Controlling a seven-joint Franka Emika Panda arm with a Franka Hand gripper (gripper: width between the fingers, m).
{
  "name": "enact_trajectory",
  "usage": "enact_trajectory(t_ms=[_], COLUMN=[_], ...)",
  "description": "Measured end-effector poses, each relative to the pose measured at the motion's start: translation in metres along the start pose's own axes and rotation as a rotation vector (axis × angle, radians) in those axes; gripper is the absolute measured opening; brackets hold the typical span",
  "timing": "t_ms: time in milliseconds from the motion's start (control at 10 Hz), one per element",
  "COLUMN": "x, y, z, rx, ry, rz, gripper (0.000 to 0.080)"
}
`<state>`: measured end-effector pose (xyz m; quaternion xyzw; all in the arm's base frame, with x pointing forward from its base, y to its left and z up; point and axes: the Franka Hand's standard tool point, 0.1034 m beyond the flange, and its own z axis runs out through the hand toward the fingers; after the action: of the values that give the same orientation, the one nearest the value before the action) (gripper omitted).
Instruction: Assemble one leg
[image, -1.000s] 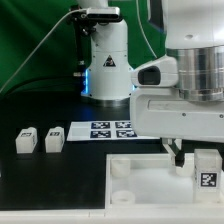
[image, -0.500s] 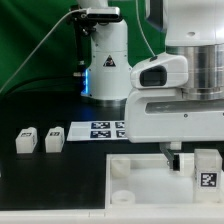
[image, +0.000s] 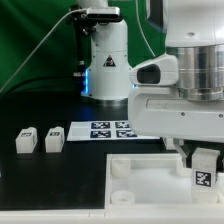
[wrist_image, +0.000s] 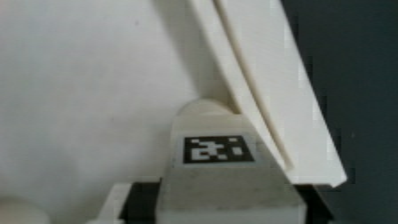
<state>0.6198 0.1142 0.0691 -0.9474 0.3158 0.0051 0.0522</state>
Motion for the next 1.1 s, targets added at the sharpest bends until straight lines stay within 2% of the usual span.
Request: enact_trajectory(t_ms=[200,400,600,700,1100], x=[0.0039,0.002,0.0024,0.0026,0.005], y=[-0.0031,-0.0066,-0.0068,-0.0067,-0.0039], z=[0.0002,0.0005,0.0013,0.0013,0.0001], rx=[0.018,0.026,0.064,0.07,0.063], ry=[-0.008,-0.011,-0.008,-0.01,0.006], rz=[0.344,0.736,1.035,1.115,1.284], gripper=[0.029,0.029,0.029,0.0291,0.0292])
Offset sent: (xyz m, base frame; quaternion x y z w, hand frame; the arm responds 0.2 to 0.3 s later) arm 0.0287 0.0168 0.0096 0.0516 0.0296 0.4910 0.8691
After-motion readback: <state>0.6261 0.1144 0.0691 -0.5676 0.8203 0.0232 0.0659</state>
